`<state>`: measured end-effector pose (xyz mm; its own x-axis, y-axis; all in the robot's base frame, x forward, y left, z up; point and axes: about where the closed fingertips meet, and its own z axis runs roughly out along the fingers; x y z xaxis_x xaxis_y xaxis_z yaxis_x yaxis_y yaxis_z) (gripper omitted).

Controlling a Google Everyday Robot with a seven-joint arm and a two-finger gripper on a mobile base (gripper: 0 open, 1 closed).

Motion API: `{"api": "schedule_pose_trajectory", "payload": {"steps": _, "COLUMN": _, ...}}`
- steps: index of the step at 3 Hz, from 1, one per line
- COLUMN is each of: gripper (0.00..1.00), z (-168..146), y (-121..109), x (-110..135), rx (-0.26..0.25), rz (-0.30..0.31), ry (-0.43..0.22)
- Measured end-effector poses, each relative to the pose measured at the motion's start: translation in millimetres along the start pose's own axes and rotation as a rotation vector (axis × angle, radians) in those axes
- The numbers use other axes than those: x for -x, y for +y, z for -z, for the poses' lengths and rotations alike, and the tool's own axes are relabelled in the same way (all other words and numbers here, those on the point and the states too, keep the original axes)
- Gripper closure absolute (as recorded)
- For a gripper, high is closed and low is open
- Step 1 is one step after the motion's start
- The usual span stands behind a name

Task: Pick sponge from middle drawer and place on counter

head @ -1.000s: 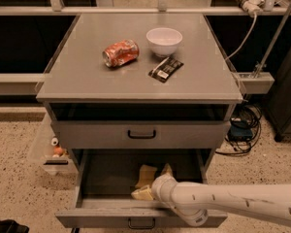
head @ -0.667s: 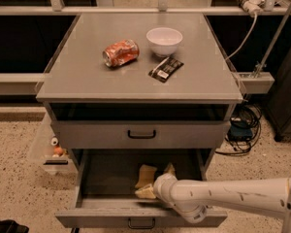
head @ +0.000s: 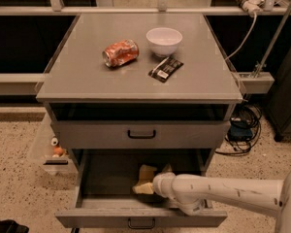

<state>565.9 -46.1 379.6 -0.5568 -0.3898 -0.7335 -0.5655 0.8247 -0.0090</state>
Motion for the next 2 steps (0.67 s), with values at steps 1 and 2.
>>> {"api": "schedule_pose_trajectory", "payload": {"steps": 1, "gripper": 0.0, "z": -16, "y": 28, "x": 17, "rx": 0.123, "rz": -0.116, "ry": -0.025}}
{"api": "schedule_pose_trajectory", "payload": {"steps": 2, "gripper": 0.0, "z": -25, "y": 57, "x": 19, "rx": 0.207, "rz": -0.145, "ry": -0.011}}
